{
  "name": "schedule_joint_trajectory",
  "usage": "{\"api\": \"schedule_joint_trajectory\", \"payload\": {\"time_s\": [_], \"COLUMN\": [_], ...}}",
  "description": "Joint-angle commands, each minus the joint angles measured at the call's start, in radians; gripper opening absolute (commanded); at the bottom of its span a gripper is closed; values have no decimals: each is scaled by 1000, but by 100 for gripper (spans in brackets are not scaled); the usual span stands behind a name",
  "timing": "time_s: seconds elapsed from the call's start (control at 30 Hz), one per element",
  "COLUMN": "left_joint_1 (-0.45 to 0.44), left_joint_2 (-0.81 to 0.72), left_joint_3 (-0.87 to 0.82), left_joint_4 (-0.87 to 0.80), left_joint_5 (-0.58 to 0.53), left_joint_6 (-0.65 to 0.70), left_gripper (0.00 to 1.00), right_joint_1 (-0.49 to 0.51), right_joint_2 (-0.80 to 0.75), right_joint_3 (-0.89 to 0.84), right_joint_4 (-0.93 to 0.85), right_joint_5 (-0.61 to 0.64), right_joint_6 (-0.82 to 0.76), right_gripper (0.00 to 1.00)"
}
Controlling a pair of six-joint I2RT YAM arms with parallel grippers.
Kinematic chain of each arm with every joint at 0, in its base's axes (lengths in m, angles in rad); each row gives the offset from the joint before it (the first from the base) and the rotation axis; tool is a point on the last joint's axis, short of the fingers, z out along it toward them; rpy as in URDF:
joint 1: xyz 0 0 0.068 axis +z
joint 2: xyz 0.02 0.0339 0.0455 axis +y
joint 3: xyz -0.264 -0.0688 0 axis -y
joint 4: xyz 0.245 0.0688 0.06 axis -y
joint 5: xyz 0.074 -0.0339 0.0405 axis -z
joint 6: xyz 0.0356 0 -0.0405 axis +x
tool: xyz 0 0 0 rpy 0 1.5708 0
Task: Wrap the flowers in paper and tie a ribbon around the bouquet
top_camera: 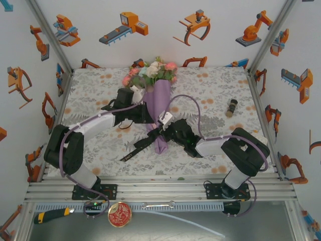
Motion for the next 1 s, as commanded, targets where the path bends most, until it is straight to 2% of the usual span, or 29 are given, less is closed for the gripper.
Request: {"api": "schedule_joint_trajectory", "payload": {"time_s": [0.0, 0.1, 0.17, 0.27, 0.57, 0.77, 0.97], "left_joint_1": [0, -5, -8, -8, -16, -14, -17], "left_joint_2": [34, 36, 30, 43, 74, 92, 121], "left_joint_3": [15, -8, -27, -36, -46, -65, -64], "left_joint_4": [-51, -11, 20, 21, 75, 150, 191], "left_joint_5": [51, 170, 201, 191, 256, 285, 297], "left_joint_6": [70, 68, 53, 43, 6, -36, -57], "left_gripper": [17, 18, 22, 28, 30, 43, 42], "right_joint_1": [-3, -3, -3, -3, -3, -3, -3], "right_joint_2": [-33, -29, -23, -17, -17, -12, -11], "right_joint_3": [-11, -11, -12, -8, -2, 2, 6], "right_joint_4": [47, 48, 47, 48, 42, 41, 35], "right_joint_5": [-2, 0, 0, -5, -15, -32, -47], "right_joint_6": [-25, -23, -21, -16, -15, -8, -7], "right_gripper": [0, 0, 0, 0, 0, 0, 0]}}
